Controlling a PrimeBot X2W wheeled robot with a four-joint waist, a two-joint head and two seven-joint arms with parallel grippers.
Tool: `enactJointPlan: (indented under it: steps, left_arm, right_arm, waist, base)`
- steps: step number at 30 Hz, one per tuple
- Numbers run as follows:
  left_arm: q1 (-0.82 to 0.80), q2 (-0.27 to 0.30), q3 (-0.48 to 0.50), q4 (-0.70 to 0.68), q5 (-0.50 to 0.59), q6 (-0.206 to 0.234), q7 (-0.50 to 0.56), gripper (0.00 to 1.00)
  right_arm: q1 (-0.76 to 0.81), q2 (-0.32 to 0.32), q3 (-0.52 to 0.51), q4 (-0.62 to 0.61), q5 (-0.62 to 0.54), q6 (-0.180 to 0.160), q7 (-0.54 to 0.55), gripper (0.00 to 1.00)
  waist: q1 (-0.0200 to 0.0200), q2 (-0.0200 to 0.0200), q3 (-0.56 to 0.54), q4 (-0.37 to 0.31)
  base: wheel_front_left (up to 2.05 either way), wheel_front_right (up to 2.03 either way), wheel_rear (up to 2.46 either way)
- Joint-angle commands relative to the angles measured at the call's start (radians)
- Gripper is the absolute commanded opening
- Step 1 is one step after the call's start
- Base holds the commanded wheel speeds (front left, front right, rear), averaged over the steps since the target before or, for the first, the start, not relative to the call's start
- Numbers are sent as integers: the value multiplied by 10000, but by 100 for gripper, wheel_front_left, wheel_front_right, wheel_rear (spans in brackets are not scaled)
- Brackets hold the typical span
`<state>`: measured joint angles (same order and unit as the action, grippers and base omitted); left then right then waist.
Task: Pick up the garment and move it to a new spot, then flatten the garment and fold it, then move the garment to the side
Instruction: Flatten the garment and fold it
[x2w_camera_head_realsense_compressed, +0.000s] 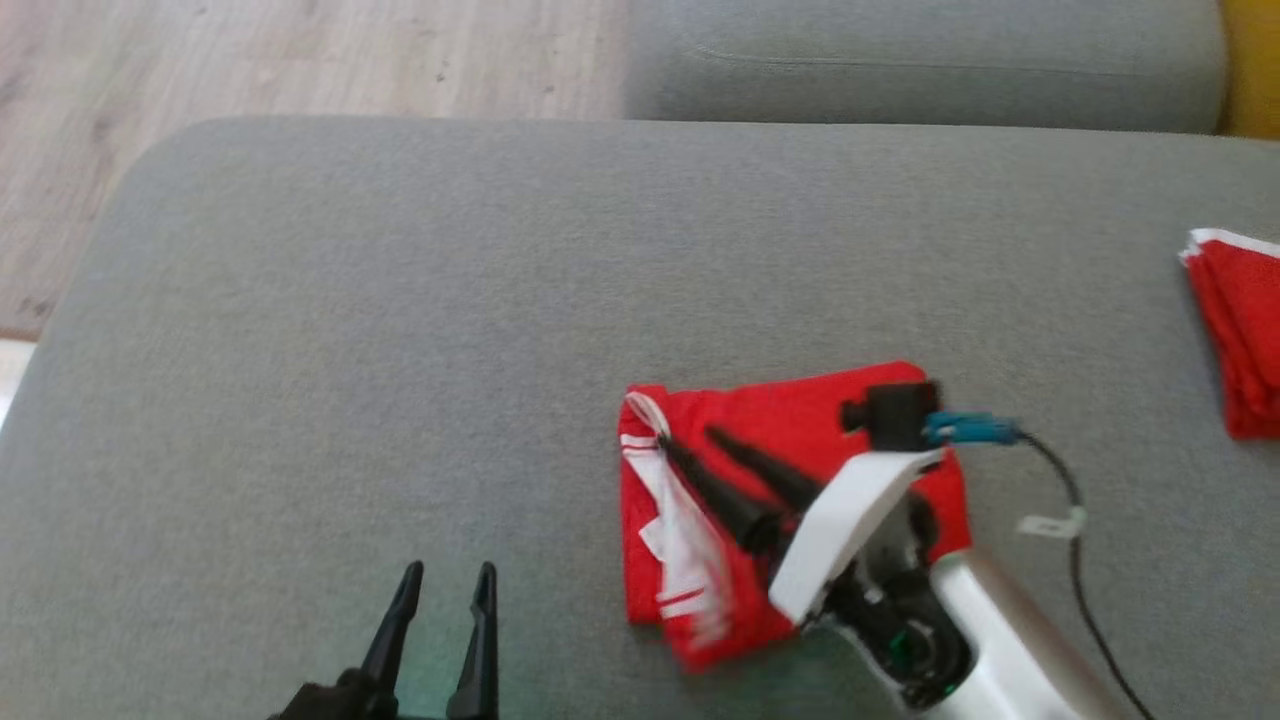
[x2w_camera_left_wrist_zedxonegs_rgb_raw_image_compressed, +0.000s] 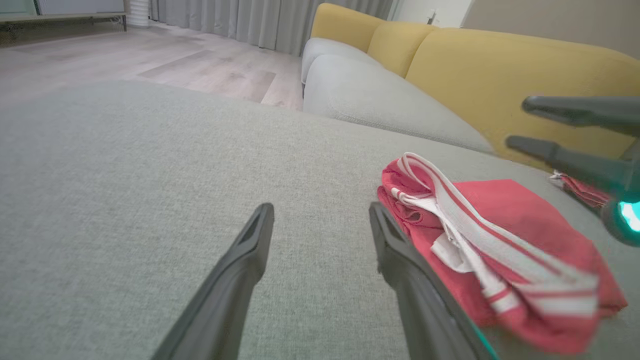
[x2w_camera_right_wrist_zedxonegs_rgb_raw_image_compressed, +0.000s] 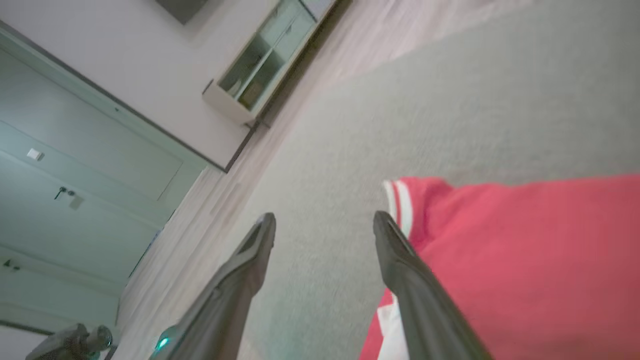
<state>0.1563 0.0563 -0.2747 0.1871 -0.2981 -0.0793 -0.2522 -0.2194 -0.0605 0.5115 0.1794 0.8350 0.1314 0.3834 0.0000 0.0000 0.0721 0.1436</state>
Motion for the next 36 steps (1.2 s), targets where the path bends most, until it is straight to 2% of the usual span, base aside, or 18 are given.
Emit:
enactJointPlan:
  steps: [1, 4, 9, 17, 26, 31, 36]
  left_arm:
    - [-36, -60, 415, -290, 103, 31, -95, 100]
    - [40, -60, 552, -274, 181, 18, -95, 100]
    - [147, -60, 778, -337, 299, 1, -95, 100]
    - [191, -60, 1004, -428, 407, -59, -95, 100]
    - [53, -60, 1341, -142, 687, -223, -95, 100]
    - [23, -60, 1547, 25, 802, -320, -95, 100]
    - [21, -60, 1698, 83, 824, -370, -95, 100]
  right_arm:
    - [-241, 102, -230, -584, -402, -7, -318, 100]
    - [245, 65, -1168, -1114, -1618, -7, -727, 100]
    - [1259, -510, -2808, -1850, -3880, -7, -1591, 100]
    - [2796, -1134, -4519, -1385, -7020, -7, -3827, 100]
    - [3627, -535, -5702, 171, -8044, -7, -6158, 100]
    - [3768, -203, -6130, 753, -8098, -7, -6436, 100]
    - [3740, -86, -6089, 626, -8174, -7, -6448, 100]
  waist:
    - [0, 0, -99, -211]
    - [0, 0, -222, -416]
    - [0, 0, -447, -732]
    - [0, 0, -779, -912]
    - [0, 0, -1048, -778]
    - [0, 0, -1152, -769]
    - [0, 0, -1202, -795]
  base:
    - [0, 0, 0]
    - [0, 0, 0]
    - [0, 0, 0]
    - [0, 0, 0]
    - [0, 0, 0]
    - [0, 0, 0]
    - [0, 0, 0]
